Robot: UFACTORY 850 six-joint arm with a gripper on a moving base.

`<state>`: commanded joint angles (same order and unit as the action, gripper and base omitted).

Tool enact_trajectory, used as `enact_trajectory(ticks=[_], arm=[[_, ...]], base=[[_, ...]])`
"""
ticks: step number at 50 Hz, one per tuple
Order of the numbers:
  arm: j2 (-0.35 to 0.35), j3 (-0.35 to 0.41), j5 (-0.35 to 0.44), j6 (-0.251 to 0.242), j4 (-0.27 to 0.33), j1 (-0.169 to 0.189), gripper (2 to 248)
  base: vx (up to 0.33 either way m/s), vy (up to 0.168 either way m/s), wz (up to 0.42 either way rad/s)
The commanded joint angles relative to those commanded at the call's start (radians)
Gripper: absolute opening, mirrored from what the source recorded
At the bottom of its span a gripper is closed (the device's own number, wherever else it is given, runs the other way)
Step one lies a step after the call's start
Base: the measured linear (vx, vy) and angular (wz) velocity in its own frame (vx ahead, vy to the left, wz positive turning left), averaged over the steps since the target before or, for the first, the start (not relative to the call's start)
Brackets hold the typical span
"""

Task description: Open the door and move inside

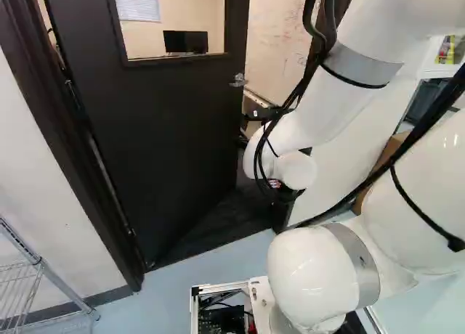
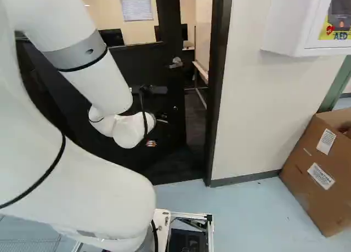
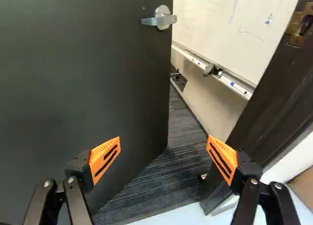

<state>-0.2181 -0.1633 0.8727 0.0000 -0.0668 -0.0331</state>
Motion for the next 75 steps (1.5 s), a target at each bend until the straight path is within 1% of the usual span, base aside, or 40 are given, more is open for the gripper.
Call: enact_trajectory(ticks=[31, 75], arm=[[0.000, 0.000, 0.000, 0.000, 0.000, 0.000, 247], [0.000, 0.000, 0.000, 0.000, 0.000, 0.000, 247]], base=[[0.091, 0.116, 0.137], [0.079, 0.064, -0.012]])
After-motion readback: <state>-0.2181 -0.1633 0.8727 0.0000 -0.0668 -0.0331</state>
